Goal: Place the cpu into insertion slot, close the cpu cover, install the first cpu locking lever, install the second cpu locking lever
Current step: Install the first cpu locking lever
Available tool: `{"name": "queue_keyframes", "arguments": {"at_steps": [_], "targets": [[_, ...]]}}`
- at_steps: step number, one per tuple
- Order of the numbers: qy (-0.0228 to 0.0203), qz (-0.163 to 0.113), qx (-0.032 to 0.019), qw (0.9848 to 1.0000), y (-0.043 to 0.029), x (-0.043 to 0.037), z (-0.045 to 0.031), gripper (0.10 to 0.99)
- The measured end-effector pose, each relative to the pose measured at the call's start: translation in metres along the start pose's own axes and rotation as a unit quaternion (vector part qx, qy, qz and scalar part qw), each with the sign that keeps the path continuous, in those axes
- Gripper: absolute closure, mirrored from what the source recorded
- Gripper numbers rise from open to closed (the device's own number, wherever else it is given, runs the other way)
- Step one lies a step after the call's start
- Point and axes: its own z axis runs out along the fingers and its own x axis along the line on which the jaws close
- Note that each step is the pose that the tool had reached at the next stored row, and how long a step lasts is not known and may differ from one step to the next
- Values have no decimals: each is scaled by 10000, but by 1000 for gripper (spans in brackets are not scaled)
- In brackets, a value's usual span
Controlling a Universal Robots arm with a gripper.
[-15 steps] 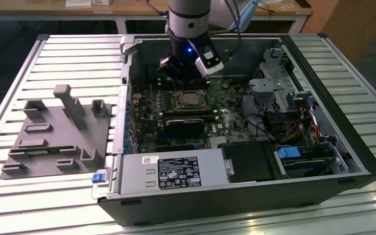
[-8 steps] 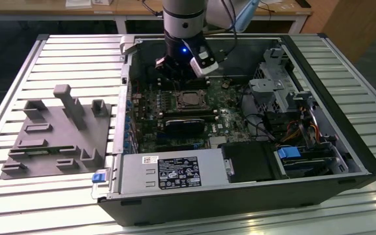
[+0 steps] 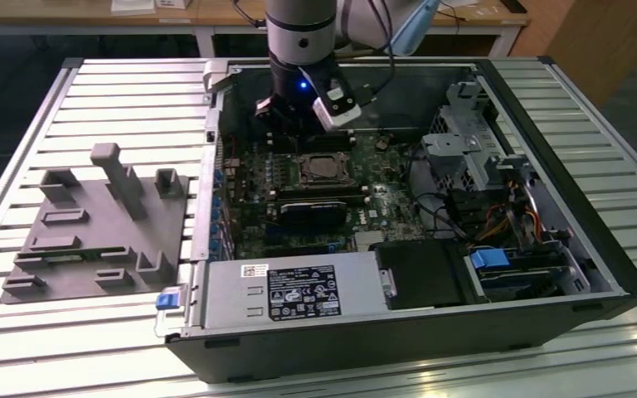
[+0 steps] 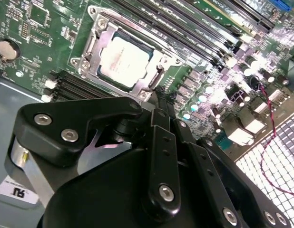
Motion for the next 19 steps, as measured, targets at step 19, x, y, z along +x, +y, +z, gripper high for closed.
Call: {"name": "queue_keyframes", "arguments": {"at_steps": [19], "targets": [[3, 14, -380, 9993, -5, 164, -6, 984]]}}
